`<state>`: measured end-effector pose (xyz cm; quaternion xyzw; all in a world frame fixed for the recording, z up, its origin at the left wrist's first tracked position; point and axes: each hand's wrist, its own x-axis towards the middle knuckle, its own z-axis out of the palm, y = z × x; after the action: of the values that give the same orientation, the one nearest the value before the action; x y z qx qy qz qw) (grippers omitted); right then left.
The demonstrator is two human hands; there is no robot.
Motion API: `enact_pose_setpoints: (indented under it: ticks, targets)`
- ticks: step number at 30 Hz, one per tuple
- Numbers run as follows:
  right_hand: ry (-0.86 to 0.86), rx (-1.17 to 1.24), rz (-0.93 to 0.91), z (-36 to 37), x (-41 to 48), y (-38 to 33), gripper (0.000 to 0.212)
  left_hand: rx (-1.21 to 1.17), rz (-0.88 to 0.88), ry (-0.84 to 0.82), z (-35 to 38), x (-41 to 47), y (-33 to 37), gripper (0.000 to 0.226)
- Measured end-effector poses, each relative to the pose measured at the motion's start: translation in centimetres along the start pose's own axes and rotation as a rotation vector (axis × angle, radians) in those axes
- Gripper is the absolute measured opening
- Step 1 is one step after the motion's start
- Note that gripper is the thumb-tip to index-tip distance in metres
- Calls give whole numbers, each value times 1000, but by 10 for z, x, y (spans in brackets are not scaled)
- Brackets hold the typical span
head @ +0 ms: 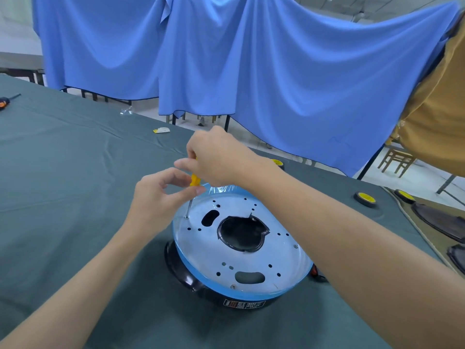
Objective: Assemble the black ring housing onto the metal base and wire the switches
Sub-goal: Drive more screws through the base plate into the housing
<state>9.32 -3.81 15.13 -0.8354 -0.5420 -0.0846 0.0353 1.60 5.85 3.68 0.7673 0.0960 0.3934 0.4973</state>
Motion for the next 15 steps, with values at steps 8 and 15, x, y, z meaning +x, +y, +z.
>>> enact_pose_setpoints:
  ticks: [8, 15]
  targets:
    - [-7, 46, 19, 2, 2, 2, 27, -38, -13, -58, -2, -2, 2, 15]
    - [-13, 42, -117, -10, -2, 5, 11, -83, -15, -157, -8, 0, 0, 10]
